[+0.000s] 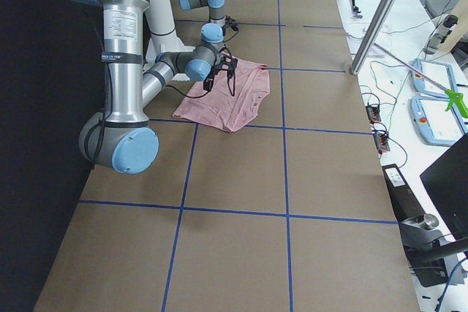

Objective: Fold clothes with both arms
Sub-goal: 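Grasp the shirt corner with the left gripper and pull it away from the robot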

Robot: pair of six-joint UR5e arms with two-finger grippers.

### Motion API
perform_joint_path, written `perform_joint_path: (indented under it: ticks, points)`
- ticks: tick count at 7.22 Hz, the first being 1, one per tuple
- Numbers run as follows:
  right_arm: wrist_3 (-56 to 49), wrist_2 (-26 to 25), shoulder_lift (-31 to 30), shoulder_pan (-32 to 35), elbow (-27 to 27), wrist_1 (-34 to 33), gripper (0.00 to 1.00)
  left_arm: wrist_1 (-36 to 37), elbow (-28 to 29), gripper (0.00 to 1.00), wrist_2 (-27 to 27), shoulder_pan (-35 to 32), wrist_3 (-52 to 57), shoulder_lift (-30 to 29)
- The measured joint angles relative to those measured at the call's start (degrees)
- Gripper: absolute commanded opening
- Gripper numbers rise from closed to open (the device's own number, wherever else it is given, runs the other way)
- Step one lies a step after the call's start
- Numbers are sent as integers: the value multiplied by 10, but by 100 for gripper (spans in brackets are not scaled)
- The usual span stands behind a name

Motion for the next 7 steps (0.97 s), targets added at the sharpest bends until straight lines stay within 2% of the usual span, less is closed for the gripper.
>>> perform_joint_path:
  ticks: [4,7]
  points:
    - [0,-5,1,4,-6,0,100,0,21,0,5,-87,37,-6]
    - [1,-7,18,13,-15,1,100,-10,114,0,30,-150,71,-63]
